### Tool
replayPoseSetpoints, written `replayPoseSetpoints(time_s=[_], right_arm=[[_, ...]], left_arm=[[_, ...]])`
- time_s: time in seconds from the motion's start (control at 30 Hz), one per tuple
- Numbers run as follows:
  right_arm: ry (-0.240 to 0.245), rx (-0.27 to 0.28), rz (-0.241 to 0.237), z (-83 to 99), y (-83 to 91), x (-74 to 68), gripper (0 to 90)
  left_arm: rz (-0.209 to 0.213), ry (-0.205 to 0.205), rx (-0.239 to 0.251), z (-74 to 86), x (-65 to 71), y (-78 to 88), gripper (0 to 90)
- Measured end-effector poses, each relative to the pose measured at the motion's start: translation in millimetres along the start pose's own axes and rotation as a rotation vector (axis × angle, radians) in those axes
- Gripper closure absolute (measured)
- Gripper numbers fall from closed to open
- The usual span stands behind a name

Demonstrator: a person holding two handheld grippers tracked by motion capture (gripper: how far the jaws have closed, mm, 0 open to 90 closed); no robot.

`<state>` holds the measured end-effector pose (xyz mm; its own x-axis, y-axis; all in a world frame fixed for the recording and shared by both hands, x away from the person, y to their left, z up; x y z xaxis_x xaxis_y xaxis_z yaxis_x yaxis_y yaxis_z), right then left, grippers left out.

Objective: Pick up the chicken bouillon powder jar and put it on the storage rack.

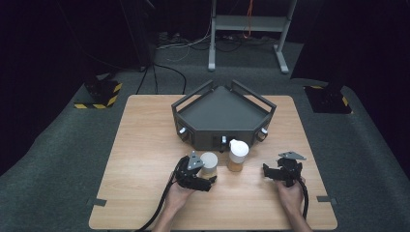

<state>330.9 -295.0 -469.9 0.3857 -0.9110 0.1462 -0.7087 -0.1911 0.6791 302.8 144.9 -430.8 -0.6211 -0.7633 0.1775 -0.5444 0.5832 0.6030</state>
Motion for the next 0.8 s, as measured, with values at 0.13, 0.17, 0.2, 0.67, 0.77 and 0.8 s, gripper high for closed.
replayPoseSetpoints(time_s=[0.13, 0.17, 0.2, 0.67, 0.77, 0.8], right_arm=[[0.0, 0.0, 0.0, 0.0, 0.0, 0.0, 5.5], [0.0, 0.0, 0.0, 0.0, 0.0, 0.0, 5.5], [0.0, 0.0, 0.0, 0.0, 0.0, 0.0, 5.5], [-0.001, 0.0, 0.0, 0.0, 0.0, 0.0, 5.5], [0.0, 0.0, 0.0, 0.0, 0.0, 0.0, 5.5], [0.0, 0.0, 0.0, 0.0, 0.0, 0.0, 5.5]], left_arm=[[-0.004, 0.002, 0.01, -0.1, 1.2, -1.9, 17.0], [-0.004, 0.001, 0.011, -0.4, 1.5, -2.2, 18.1], [-0.003, -0.001, 0.011, -0.9, 1.8, -2.5, 19.9], [-0.012, 0.001, 0.031, -3.2, 5.5, -4.5, 31.0], [-0.018, 0.0, 0.033, -3.1, 6.9, -4.4, 31.4], [-0.02, -0.001, 0.035, -2.7, 7.6, -4.3, 31.5]])
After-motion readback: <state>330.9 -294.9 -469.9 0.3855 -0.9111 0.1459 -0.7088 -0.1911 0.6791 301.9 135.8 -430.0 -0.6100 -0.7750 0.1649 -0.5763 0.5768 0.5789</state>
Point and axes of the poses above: each handheld gripper's, and its own axes: y roughly backward along the jaws, z roughly out of its underside, x roughly to its right, the point moved 3 cm from there along -y, roughly forward along the jaws, and after that the axes turned 10 degrees about y, right-handed, at the moved point
